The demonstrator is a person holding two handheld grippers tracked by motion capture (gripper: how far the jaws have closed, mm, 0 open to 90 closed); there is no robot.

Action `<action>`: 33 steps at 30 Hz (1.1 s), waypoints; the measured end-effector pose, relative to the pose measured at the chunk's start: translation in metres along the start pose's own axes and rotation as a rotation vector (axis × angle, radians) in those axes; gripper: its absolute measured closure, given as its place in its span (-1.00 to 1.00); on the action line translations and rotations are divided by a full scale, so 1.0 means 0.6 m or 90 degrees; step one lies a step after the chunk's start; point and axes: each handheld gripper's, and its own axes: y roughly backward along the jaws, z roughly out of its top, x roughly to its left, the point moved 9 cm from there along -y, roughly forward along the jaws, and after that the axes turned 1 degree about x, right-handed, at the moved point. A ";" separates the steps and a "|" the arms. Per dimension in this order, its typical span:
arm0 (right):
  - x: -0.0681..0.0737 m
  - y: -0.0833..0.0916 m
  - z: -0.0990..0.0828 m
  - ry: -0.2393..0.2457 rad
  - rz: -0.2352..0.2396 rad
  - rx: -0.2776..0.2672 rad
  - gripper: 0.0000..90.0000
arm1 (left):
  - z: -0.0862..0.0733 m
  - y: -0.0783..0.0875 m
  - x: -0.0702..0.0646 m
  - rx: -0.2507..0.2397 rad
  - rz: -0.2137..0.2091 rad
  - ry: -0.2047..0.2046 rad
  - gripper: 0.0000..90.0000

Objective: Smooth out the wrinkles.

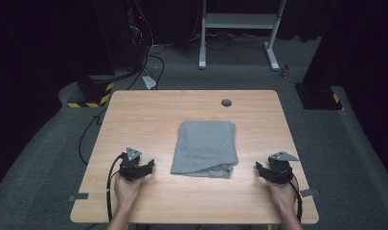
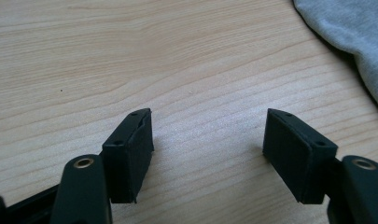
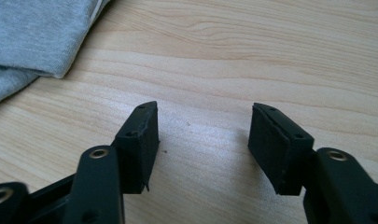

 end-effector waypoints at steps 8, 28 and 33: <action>0.000 -0.001 -0.002 -0.002 -0.001 0.001 -0.25 | -0.001 -0.001 0.000 0.002 0.002 0.000 -0.38; 0.000 0.001 -0.004 -0.002 -0.001 0.003 -0.31 | -0.001 -0.001 -0.003 0.007 -0.005 -0.005 -0.45; 0.000 0.001 -0.004 -0.002 -0.001 0.003 -0.31 | -0.001 -0.002 -0.003 0.007 -0.005 -0.007 -0.46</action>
